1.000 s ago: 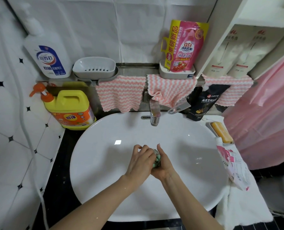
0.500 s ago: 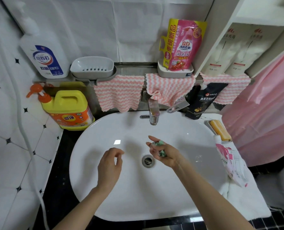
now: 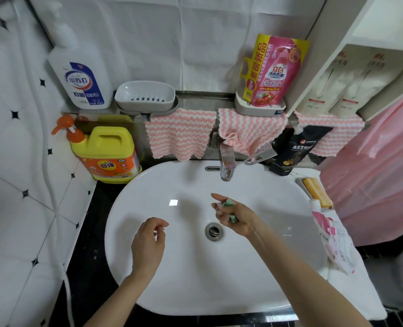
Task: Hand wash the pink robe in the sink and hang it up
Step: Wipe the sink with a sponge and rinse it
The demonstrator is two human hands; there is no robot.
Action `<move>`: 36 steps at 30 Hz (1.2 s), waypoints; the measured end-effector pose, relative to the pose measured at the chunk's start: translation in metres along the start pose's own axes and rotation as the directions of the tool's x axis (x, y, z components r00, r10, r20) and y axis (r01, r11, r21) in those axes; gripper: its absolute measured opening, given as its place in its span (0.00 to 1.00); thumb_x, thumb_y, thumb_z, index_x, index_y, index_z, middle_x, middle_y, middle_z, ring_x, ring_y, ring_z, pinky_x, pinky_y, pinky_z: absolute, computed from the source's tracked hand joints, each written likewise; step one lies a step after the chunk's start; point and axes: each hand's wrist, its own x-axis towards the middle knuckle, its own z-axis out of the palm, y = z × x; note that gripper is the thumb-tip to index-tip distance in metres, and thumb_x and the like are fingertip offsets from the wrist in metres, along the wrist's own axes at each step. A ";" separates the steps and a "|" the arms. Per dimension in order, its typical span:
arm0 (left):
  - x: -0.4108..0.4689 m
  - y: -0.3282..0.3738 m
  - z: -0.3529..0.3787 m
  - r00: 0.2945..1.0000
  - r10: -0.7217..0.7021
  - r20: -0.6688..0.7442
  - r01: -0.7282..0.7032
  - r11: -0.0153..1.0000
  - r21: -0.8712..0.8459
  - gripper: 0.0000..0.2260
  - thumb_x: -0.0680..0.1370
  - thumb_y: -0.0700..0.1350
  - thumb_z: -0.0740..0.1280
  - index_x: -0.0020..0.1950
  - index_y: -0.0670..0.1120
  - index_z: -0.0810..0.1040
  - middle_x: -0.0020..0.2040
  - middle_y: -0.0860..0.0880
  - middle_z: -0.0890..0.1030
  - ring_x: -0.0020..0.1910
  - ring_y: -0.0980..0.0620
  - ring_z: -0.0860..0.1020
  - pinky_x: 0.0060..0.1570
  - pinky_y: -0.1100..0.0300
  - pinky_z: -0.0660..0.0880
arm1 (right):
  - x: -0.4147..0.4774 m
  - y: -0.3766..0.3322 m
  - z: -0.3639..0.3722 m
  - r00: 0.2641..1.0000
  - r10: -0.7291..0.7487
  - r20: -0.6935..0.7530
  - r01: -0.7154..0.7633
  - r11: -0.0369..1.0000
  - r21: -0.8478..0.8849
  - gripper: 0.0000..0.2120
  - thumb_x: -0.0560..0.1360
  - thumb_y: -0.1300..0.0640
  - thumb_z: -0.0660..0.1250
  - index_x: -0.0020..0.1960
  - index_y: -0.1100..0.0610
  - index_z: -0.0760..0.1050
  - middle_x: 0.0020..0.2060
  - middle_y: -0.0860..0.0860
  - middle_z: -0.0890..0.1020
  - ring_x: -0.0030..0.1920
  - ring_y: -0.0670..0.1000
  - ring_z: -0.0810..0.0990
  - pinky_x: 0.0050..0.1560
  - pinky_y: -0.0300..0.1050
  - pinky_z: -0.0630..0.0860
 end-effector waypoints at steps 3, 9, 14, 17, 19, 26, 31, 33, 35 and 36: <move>-0.001 0.000 0.000 1.000 -0.018 0.002 0.018 1.000 -0.020 0.14 0.74 0.30 0.64 0.43 0.50 0.77 0.43 0.53 0.81 0.40 0.52 0.77 0.39 0.60 0.73 | 0.001 -0.001 0.003 0.998 0.048 -0.051 -0.054 0.989 -0.135 0.09 0.77 0.54 0.65 0.46 0.60 0.76 0.34 0.52 0.72 0.24 0.44 0.65 0.18 0.31 0.58; -0.003 0.001 0.002 0.999 -0.053 0.005 0.053 0.997 -0.049 0.13 0.74 0.30 0.63 0.44 0.48 0.78 0.43 0.53 0.81 0.41 0.52 0.77 0.40 0.56 0.75 | 0.002 -0.003 0.013 0.988 0.064 -0.137 -0.100 0.958 -0.269 0.20 0.73 0.41 0.67 0.34 0.58 0.74 0.28 0.51 0.73 0.22 0.46 0.66 0.18 0.34 0.62; -0.003 0.000 0.000 0.999 -0.048 -0.002 0.048 0.997 -0.066 0.13 0.74 0.29 0.63 0.44 0.48 0.78 0.43 0.54 0.80 0.42 0.51 0.78 0.41 0.55 0.76 | 0.003 -0.001 0.019 1.000 0.015 -0.008 -0.016 0.977 -0.214 0.20 0.74 0.75 0.57 0.62 0.61 0.76 0.49 0.59 0.78 0.47 0.57 0.81 0.47 0.54 0.81; -0.004 -0.001 -0.003 0.999 -0.050 -0.007 0.049 0.996 -0.072 0.14 0.74 0.30 0.63 0.44 0.49 0.78 0.43 0.54 0.80 0.42 0.51 0.78 0.41 0.55 0.76 | 0.004 -0.002 0.024 0.998 0.028 -0.055 -0.044 0.949 -0.312 0.23 0.71 0.74 0.52 0.56 0.58 0.77 0.54 0.57 0.81 0.58 0.57 0.77 0.60 0.60 0.72; -0.003 -0.002 -0.005 0.999 -0.051 -0.014 0.050 0.996 -0.080 0.14 0.74 0.30 0.63 0.44 0.49 0.77 0.43 0.54 0.80 0.42 0.52 0.78 0.41 0.56 0.76 | 0.003 -0.002 0.026 0.994 0.024 -0.104 -0.054 0.955 -0.293 0.21 0.71 0.72 0.50 0.53 0.59 0.76 0.48 0.57 0.83 0.56 0.57 0.78 0.58 0.61 0.72; -0.002 -0.003 -0.008 0.998 -0.053 -0.023 0.051 0.995 -0.080 0.14 0.74 0.29 0.62 0.43 0.49 0.77 0.43 0.53 0.81 0.43 0.52 0.79 0.40 0.59 0.74 | 0.000 -0.001 0.035 0.981 -0.015 -0.194 -0.010 0.992 -0.125 0.18 0.74 0.75 0.47 0.44 0.67 0.75 0.34 0.62 0.83 0.39 0.59 0.80 0.33 0.47 0.81; -0.003 -0.002 -0.008 0.998 -0.053 -0.020 0.051 0.996 -0.079 0.14 0.74 0.30 0.63 0.43 0.50 0.77 0.42 0.54 0.80 0.42 0.53 0.78 0.40 0.58 0.75 | 0.001 -0.002 0.037 0.942 -0.094 -0.322 0.030 0.980 -0.196 0.18 0.72 0.73 0.46 0.30 0.63 0.67 0.25 0.58 0.76 0.26 0.53 0.72 0.22 0.35 0.68; -0.003 -0.003 -0.009 0.999 -0.051 -0.018 0.050 0.995 -0.081 0.14 0.74 0.30 0.63 0.43 0.50 0.76 0.42 0.54 0.81 0.42 0.53 0.79 0.41 0.58 0.75 | 0.002 -0.001 0.036 0.932 -0.111 -0.345 0.042 0.979 -0.200 0.17 0.72 0.72 0.44 0.30 0.61 0.64 0.22 0.56 0.71 0.21 0.50 0.68 0.22 0.33 0.63; -0.004 -0.005 -0.009 0.998 -0.063 -0.015 0.061 0.995 -0.080 0.14 0.75 0.30 0.63 0.43 0.50 0.76 0.43 0.54 0.81 0.42 0.54 0.79 0.41 0.58 0.75 | 0.002 -0.001 0.036 0.917 -0.117 -0.382 0.042 0.979 -0.198 0.18 0.72 0.71 0.43 0.29 0.59 0.62 0.19 0.55 0.68 0.19 0.49 0.65 0.21 0.31 0.61; -0.004 -0.005 -0.009 0.997 -0.072 -0.015 0.070 0.994 -0.078 0.14 0.75 0.30 0.63 0.43 0.51 0.76 0.43 0.55 0.81 0.42 0.55 0.78 0.41 0.59 0.75 | 0.002 -0.002 0.037 0.911 -0.124 -0.394 0.042 0.977 -0.209 0.18 0.72 0.70 0.43 0.28 0.59 0.61 0.19 0.54 0.68 0.20 0.49 0.64 0.21 0.30 0.60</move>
